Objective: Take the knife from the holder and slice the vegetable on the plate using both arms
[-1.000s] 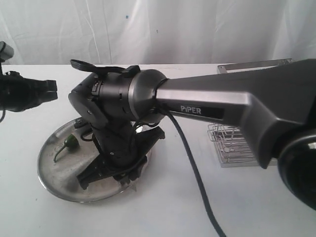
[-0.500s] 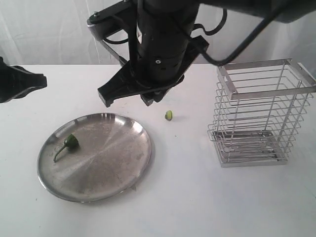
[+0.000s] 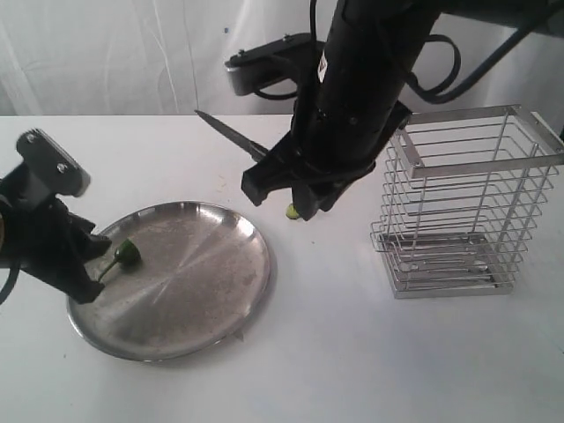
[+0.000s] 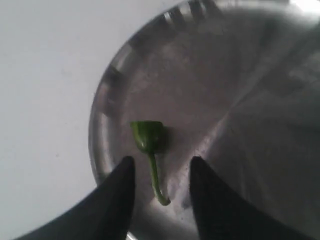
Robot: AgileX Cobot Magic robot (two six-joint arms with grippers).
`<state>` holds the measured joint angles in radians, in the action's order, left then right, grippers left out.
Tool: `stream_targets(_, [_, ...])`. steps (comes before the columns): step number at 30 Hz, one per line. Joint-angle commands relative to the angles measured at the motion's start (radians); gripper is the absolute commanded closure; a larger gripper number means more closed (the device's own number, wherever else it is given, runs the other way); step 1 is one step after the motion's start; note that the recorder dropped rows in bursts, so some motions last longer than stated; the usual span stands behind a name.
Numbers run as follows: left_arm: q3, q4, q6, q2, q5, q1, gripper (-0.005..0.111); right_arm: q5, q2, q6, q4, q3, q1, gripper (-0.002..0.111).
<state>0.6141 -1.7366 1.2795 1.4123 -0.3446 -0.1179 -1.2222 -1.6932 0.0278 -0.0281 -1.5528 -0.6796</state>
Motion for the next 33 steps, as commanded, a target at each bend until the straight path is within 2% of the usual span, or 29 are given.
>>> stream_targets(1, [-0.002,-0.008,-0.056,0.075,0.068,-0.015,0.041,0.053,0.01,0.022,-0.007,0.033,0.039,0.108])
stream_targets(3, [-0.002,-0.008,-0.056,0.092,0.107,-0.015,0.036,0.086,0.01,0.022,-0.018,0.039,0.052,0.108])
stream_targets(8, [0.0,-0.008,-0.092,0.125,0.194,-0.013,0.038,0.103,0.01,0.057,-0.024,0.041,0.061,0.108])
stream_targets(14, [0.061,-0.008,-0.092,0.195,0.092,-0.013,0.04,0.125,0.01,0.059,-0.058,0.041,0.061,0.108])
stream_targets(26, [0.127,-0.008,-0.081,0.336,0.094,-0.013,0.04,0.136,0.01,0.066,-0.062,0.041,0.061,0.108])
stream_targets(28, [0.132,-0.008,-0.064,0.346,0.094,-0.013,0.049,0.136,0.01,0.066,-0.072,0.041,0.061,0.108])
stream_targets(29, [0.132,-0.008,-0.063,0.346,0.094,-0.013,0.057,0.136,0.01,0.066,-0.074,0.041,0.061,0.108])
stream_targets(33, [0.132,-0.008,-0.049,0.346,0.094,-0.013,0.104,0.136,0.01,0.066,-0.074,0.041,0.061,0.108])
